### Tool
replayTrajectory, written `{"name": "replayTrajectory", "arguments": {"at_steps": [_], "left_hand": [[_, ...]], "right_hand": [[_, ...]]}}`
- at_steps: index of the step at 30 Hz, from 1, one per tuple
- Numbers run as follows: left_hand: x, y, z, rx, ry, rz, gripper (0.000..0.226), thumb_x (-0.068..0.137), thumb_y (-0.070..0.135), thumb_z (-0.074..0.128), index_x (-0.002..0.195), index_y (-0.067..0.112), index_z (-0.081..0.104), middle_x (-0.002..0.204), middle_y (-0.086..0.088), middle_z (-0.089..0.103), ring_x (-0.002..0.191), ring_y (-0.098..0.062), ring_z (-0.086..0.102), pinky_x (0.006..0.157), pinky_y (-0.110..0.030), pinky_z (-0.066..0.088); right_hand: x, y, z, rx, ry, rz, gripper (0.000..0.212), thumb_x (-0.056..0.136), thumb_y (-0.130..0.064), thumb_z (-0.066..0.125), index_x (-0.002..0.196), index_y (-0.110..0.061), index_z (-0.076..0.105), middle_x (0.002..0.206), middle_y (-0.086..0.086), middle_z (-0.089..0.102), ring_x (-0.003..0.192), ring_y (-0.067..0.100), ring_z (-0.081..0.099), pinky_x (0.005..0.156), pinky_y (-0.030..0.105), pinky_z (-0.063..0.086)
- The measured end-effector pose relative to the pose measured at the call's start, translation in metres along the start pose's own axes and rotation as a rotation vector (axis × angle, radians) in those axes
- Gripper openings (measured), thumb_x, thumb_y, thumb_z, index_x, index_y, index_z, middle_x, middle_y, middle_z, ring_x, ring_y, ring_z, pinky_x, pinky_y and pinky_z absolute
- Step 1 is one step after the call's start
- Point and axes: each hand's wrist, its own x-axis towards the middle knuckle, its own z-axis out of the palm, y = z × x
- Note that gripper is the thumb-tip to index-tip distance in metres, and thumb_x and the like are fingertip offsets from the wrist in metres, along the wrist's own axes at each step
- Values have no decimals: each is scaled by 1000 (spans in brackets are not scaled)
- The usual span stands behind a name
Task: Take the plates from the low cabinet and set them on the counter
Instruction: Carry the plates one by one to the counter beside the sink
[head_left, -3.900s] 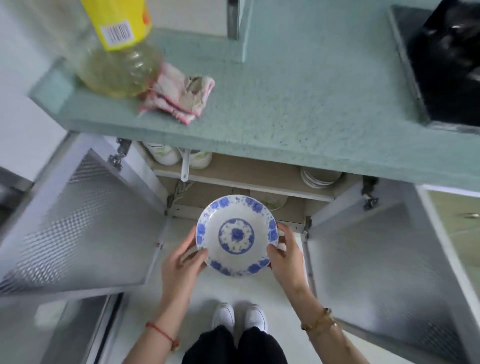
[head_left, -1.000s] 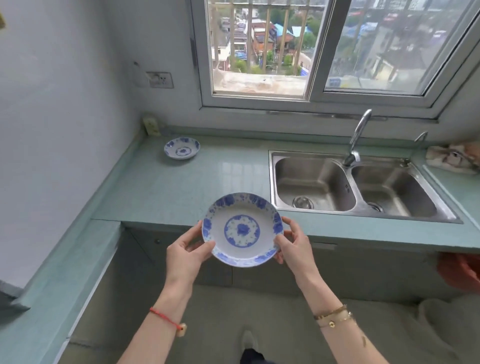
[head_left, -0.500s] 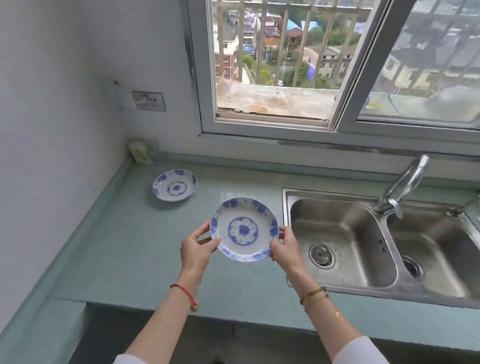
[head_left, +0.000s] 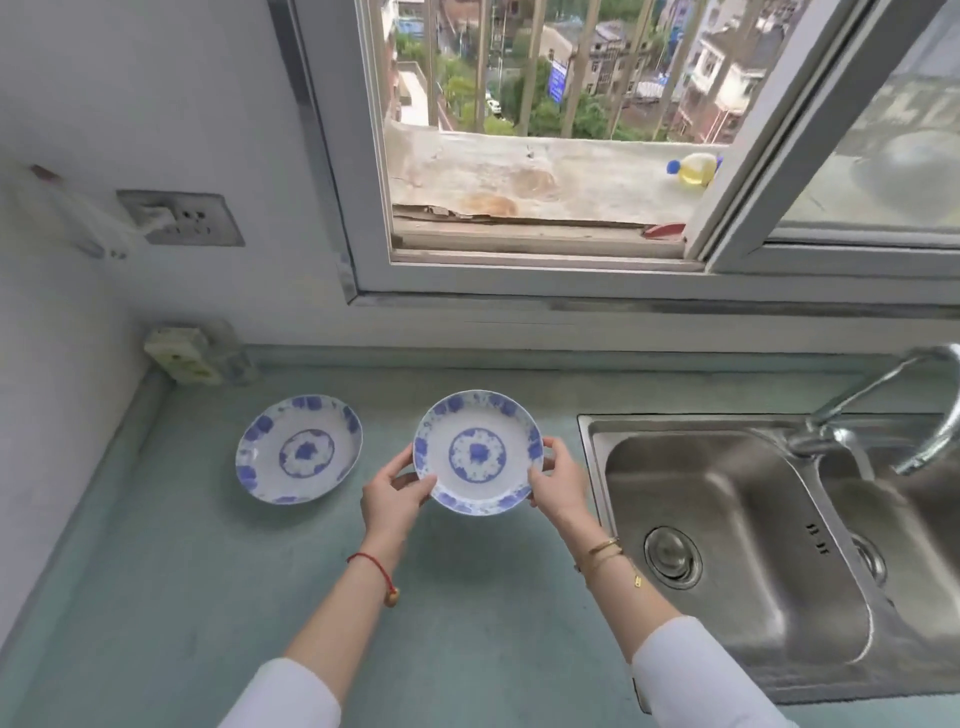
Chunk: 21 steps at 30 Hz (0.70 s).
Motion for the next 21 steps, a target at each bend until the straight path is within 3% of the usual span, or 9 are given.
{"name": "replayTrajectory", "arguments": {"at_steps": [4,10,14,21], "left_hand": [[35,-10,3,46,23,-21,58,79,-3,76,133,14,63,118,-11,73,107,-27,70,97,-48,56],[59,-25,2,74,32,-89,58,79,-3,76,133,15,63,119,-6,74,106,-21,70,99,-47,55],[64,-27,4,82,15,-97,59,80,-3,74,134,16,62,117,-3,74,104,-17,71,98,-46,56],[60,-23,6,115,-1,-61,60,83,-1,74,138,15,59,117,-1,72,106,-16,69,99,-47,55]], "right_hand": [[29,3,19,-32,-9,27,32,91,-13,54,123,-17,53,94,8,66,87,30,69,77,50,60],[48,12,38,-77,-17,57,31,93,-14,55,124,-15,53,88,-1,61,82,23,67,76,45,60],[50,17,40,-67,-17,79,33,93,-14,55,126,-14,51,103,8,65,94,28,68,81,48,60],[51,20,41,-36,-18,93,37,94,-10,54,130,-14,49,112,11,65,101,29,66,86,52,57]]}}
